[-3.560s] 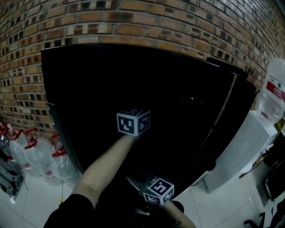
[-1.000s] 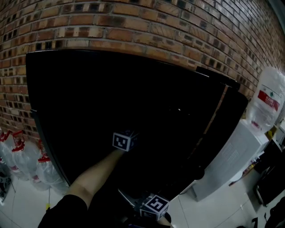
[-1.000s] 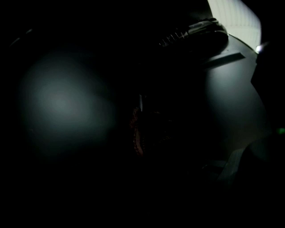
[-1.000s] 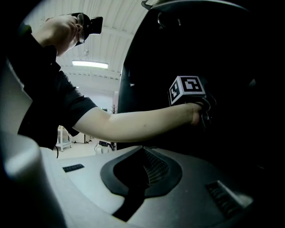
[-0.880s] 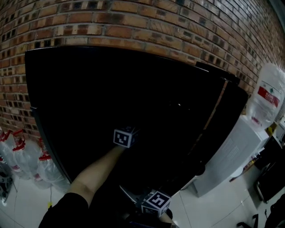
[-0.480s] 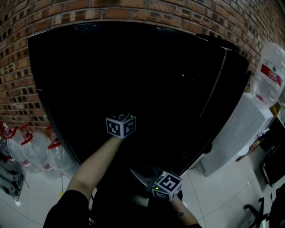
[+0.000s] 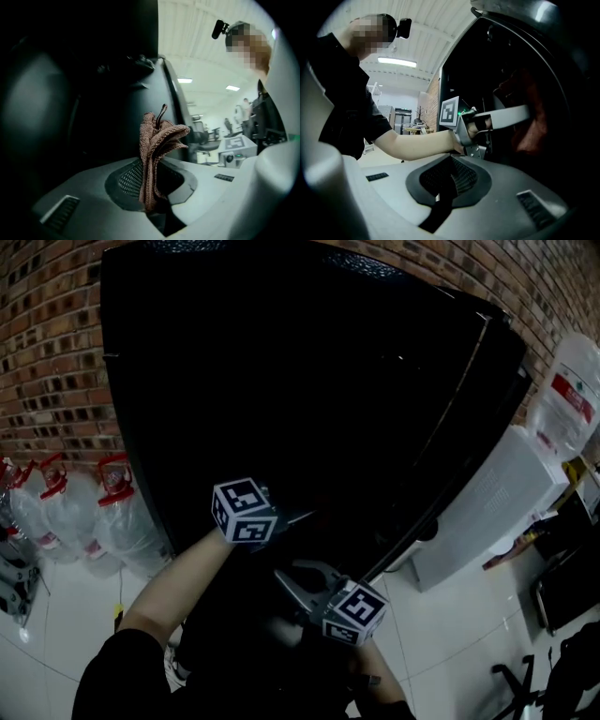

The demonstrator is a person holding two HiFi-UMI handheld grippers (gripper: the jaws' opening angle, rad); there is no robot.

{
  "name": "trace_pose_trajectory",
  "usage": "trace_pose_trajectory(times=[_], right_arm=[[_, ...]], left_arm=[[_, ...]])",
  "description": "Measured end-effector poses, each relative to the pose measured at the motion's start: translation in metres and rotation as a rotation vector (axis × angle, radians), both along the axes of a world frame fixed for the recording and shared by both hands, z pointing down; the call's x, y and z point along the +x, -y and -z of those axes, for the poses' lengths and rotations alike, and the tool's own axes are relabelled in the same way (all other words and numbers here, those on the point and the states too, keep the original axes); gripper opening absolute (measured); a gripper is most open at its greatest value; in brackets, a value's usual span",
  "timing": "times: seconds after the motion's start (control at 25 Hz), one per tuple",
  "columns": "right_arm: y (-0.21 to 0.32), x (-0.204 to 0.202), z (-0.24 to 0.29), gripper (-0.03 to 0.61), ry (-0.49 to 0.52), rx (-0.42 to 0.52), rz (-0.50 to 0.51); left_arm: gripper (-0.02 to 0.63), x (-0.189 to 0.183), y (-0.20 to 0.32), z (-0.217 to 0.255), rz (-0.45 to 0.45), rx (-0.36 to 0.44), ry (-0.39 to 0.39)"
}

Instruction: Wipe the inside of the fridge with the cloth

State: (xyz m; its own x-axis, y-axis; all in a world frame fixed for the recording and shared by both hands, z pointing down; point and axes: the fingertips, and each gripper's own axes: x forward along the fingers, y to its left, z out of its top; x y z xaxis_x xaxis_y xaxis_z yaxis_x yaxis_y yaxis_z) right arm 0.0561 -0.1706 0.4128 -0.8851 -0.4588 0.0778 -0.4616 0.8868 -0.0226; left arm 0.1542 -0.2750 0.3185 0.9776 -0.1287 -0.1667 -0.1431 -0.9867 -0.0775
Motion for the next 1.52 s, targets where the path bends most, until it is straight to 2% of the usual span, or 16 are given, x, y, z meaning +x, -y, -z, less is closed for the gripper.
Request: trace_pose_trajectory(times=[0.12, 0.24, 0.4, 0.64, 0.88, 1.2, 1.4, 1.52], right_arm=[[-0.006, -0.005, -0.006, 0.003, -0.003, -0.006, 0.008], [-0.006, -0.005, -0.01, 0.003, 0.0, -0.014, 0.003], [-0.003, -0.001, -0.009, 0.003, 0.014, -0.018, -0.004], [0.006, 0.006, -0.009, 0.003, 0.038, -0.023, -0.01], [0.015, 0.005, -0.013, 0.003, 0.041, -0.023, -0.004], [0.024, -0.009, -0.007, 0.003, 0.062, -0.033, 0.06], [0.029, -0.016, -0.01, 0.003, 0.077, -0.044, 0.083], [0.033, -0.017, -0.013, 0.003, 0.081, -0.028, 0.083]], left_arm=[[0.057, 0.01, -0.018, -0.019, -0.081, -0.01, 0.038], [0.057, 0.017, -0.003, -0.035, 0.005, -0.002, 0.072], [0.06, 0.016, 0.021, -0.039, 0.072, -0.041, 0.031], [0.059, 0.008, 0.067, -0.039, 0.227, -0.094, 0.003], [0.06, 0.006, 0.099, -0.041, 0.275, -0.128, 0.01], [0.058, 0.001, 0.133, -0.041, 0.372, -0.104, 0.008], [0.058, 0.001, 0.159, -0.043, 0.432, -0.128, -0.004], [0.058, 0.001, 0.169, -0.047, 0.437, -0.123, -0.007]])
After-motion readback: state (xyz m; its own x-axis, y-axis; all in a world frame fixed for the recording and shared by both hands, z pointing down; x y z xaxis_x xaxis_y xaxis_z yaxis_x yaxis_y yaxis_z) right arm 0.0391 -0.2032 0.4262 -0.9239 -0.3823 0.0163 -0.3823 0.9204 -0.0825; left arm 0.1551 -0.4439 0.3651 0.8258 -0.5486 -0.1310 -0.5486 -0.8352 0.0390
